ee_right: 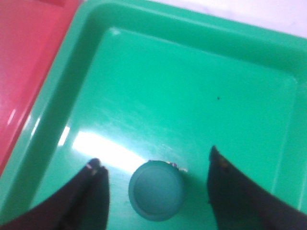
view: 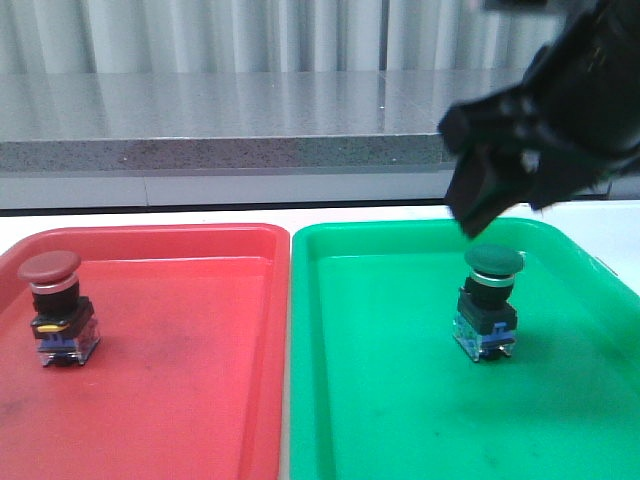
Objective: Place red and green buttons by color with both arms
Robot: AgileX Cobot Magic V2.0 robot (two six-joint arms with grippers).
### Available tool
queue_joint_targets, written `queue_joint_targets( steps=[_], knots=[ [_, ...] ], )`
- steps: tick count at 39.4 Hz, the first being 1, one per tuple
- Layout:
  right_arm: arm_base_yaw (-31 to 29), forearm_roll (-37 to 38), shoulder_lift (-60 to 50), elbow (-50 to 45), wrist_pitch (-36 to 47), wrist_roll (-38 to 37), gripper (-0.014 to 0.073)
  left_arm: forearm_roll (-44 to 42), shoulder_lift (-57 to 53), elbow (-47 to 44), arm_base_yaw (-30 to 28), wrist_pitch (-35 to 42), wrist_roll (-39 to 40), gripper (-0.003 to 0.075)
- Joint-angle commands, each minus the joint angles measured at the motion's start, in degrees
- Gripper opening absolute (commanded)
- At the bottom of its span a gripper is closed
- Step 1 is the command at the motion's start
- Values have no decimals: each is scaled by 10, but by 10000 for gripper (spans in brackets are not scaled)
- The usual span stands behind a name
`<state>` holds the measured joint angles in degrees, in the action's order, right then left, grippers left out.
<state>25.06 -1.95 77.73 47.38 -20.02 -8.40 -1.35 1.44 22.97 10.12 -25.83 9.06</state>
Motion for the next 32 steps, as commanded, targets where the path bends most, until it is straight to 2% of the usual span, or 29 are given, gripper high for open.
queue_joint_targets(
  steps=[1, 4, 6, 7, 13, 18, 27, 32],
  knots=[
    [-14, 6, -48, 15, 20, 6, 168, 0, 8, 14, 0, 45, 6, -20],
    [-29, 6, -70, 15, 20, 6, -15, 0, 8, 14, 0, 45, 6, -20],
    [-38, 11, -84, 15, 15, 6, -111, 0, 8, 14, 0, 45, 6, -20],
    [-45, 14, -90, 15, 12, 6, -130, 0, 8, 14, 0, 45, 6, -20],
    [-87, 36, -142, 6, -16, 6, -125, 0, 8, 14, 0, 45, 6, -20],
    [-120, 39, -210, -45, 0, 6, -125, 0, 8, 14, 0, 45, 6, -20],
    [-124, 60, -403, -179, 55, 6, -125, 0, 8, 14, 0, 45, 6, -20],
    [-124, 61, -524, -230, 55, 6, -125, 0, 8, 14, 0, 45, 6, -20]
  ],
)
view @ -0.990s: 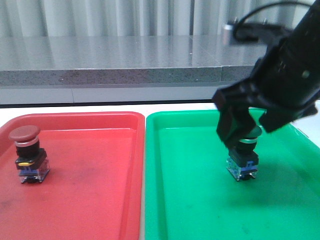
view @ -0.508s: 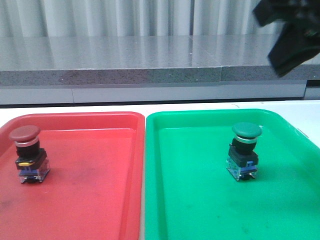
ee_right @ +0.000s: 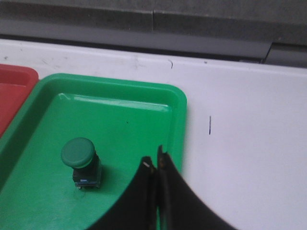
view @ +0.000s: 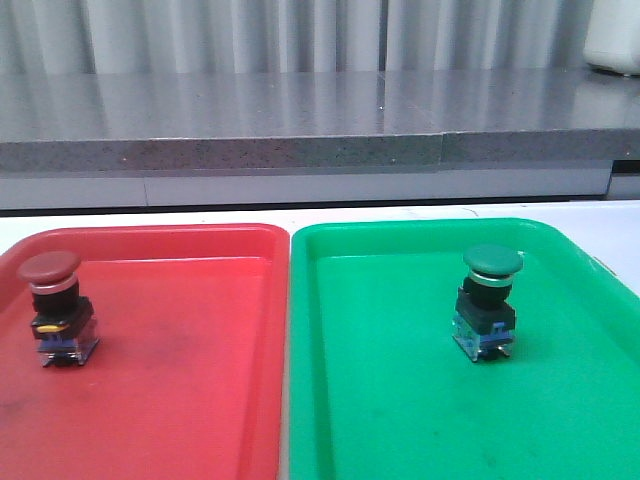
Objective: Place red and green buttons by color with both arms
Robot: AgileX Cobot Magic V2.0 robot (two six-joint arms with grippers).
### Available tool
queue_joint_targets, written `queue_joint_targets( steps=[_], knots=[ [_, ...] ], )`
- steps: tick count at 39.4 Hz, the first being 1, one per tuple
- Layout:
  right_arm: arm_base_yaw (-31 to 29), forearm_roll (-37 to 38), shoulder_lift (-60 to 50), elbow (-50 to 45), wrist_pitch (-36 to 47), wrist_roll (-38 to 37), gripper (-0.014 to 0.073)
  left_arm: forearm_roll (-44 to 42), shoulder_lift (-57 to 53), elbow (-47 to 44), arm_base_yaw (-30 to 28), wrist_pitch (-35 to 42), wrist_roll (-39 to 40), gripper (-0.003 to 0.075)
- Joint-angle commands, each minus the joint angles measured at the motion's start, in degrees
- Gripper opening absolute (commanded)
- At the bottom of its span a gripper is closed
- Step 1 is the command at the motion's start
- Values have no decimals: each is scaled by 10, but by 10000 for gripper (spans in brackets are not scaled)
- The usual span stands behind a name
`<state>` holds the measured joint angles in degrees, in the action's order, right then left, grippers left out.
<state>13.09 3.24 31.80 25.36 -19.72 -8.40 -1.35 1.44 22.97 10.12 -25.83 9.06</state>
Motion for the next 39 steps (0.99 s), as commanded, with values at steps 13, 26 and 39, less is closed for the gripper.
queue_joint_targets(
  steps=[13, 26, 39],
  knots=[
    [-4, 9, -261, -57, 55, 6, -125, 0, 8, 14, 0, 45, 6, -20],
    [-4, 9, -263, -57, 55, 6, -125, 0, 8, 14, 0, 45, 6, -20],
    [-4, 9, -263, -57, 55, 6, -125, 0, 8, 14, 0, 45, 6, -20]
  ],
)
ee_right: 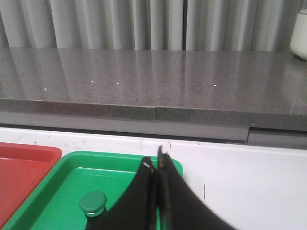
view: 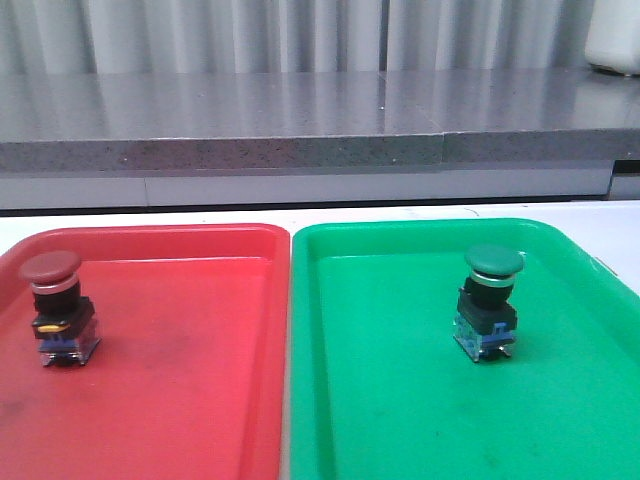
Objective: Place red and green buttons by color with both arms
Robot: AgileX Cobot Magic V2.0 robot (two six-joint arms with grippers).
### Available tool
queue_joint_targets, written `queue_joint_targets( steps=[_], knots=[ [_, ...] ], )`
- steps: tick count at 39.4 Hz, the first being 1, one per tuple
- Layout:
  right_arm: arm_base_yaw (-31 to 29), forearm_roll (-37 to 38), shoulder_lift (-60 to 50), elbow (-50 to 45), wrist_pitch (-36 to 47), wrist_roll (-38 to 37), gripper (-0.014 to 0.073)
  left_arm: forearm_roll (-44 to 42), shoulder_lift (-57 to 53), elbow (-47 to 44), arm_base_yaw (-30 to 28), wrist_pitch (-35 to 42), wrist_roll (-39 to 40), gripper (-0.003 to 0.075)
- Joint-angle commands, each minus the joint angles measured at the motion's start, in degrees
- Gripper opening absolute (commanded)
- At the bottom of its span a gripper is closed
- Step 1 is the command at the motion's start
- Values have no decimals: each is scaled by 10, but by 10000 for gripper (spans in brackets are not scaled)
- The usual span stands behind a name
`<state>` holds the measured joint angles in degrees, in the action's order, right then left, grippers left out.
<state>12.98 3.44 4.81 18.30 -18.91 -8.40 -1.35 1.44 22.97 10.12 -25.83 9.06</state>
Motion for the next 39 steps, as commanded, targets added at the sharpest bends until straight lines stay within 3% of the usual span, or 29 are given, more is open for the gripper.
queue_joint_targets(
  steps=[1, 18, 23, 32, 39],
  knots=[
    [-3, 7, 7, 14, 47, 6, -125, 0, 8, 14, 0, 45, 6, -20],
    [-3, 7, 7, 14, 47, 6, -125, 0, 8, 14, 0, 45, 6, -20],
    [-3, 7, 7, 14, 47, 6, -125, -1, -6, -31, -9, 88, 6, -20],
    [-2, 7, 8, 14, 47, 6, -125, 14, -27, -139, -90, 126, 6, -20],
    [-2, 7, 8, 14, 46, 6, -125, 20, -27, -212, -117, 182, 6, -20]
  ],
)
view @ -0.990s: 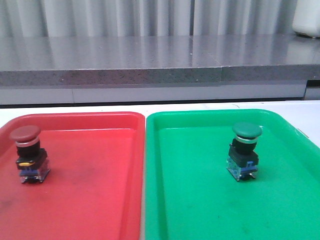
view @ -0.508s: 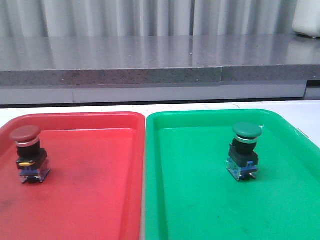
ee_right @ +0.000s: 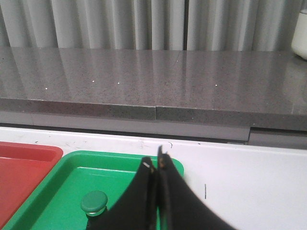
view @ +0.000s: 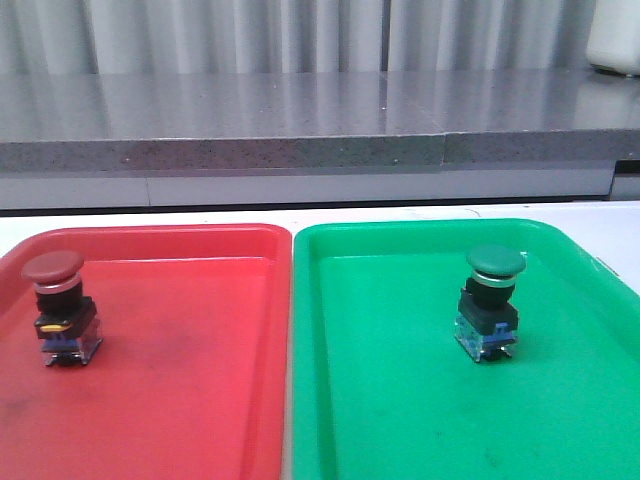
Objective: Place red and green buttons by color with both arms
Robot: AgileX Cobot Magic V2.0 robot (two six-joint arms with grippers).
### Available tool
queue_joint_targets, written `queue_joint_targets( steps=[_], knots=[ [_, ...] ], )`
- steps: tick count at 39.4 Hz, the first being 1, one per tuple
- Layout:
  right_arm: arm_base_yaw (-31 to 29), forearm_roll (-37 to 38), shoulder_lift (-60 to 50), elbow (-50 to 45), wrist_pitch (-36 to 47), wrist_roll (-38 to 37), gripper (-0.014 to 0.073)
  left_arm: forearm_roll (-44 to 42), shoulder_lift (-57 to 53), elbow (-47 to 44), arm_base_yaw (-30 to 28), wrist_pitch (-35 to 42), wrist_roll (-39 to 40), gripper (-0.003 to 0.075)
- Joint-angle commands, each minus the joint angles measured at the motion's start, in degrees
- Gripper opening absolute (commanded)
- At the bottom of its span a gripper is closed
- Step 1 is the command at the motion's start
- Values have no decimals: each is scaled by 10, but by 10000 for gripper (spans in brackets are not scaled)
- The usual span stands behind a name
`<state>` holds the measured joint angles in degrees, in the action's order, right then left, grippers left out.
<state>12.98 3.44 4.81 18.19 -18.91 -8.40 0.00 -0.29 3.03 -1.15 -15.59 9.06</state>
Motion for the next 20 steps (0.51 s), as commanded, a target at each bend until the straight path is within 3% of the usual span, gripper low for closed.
queue_joint_targets(
  steps=[1, 4, 20],
  knots=[
    [-2, 7, 8, 15, 46, 6, -125, 6, -10, -24, -5, 94, 6, -20],
    [-2, 7, 8, 15, 46, 6, -125, 6, -10, -47, -5, 131, 6, -20],
    [-2, 7, 8, 15, 45, 6, -125, 7, -10, -47, -5, 131, 6, -20]
  ],
)
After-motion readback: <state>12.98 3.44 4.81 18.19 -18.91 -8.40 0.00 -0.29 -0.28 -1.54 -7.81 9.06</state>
